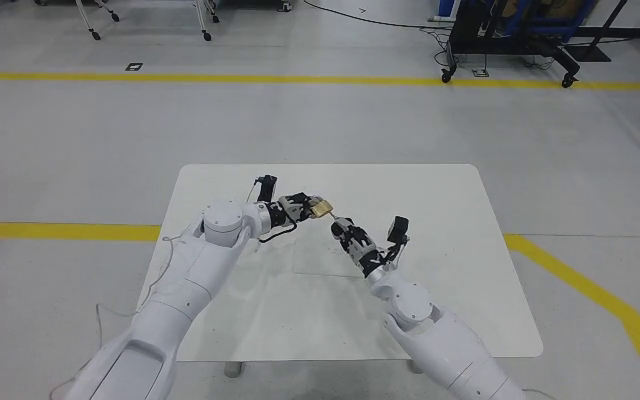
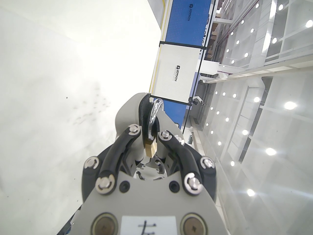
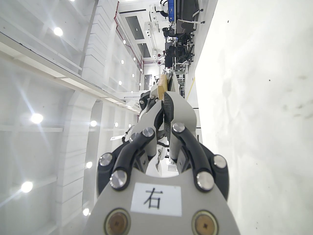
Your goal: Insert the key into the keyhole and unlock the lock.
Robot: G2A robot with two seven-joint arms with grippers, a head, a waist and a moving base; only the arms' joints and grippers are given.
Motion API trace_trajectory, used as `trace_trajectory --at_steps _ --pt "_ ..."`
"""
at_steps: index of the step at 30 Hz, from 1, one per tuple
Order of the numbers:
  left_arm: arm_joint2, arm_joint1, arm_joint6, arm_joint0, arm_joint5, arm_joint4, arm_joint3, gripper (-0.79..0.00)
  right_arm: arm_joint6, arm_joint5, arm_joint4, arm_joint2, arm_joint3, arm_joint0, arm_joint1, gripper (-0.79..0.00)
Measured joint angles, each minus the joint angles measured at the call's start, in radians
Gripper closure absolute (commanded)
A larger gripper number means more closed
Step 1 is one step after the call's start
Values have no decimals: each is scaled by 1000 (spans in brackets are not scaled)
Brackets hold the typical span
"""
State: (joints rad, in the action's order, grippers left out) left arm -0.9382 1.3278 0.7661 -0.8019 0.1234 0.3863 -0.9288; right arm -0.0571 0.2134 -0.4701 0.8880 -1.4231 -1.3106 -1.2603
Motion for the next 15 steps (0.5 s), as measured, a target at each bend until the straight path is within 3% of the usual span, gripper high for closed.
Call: trace_trajectory --at_steps 10,15 --pt "-19 -3 -11 -9 3 -10 -12 0 2 -3 15 6 1 -6 -17 0" --pt "-35 -5 -29 -21 -5 -12 -24 0 -55 21 72 16 -18 -30 -22 0"
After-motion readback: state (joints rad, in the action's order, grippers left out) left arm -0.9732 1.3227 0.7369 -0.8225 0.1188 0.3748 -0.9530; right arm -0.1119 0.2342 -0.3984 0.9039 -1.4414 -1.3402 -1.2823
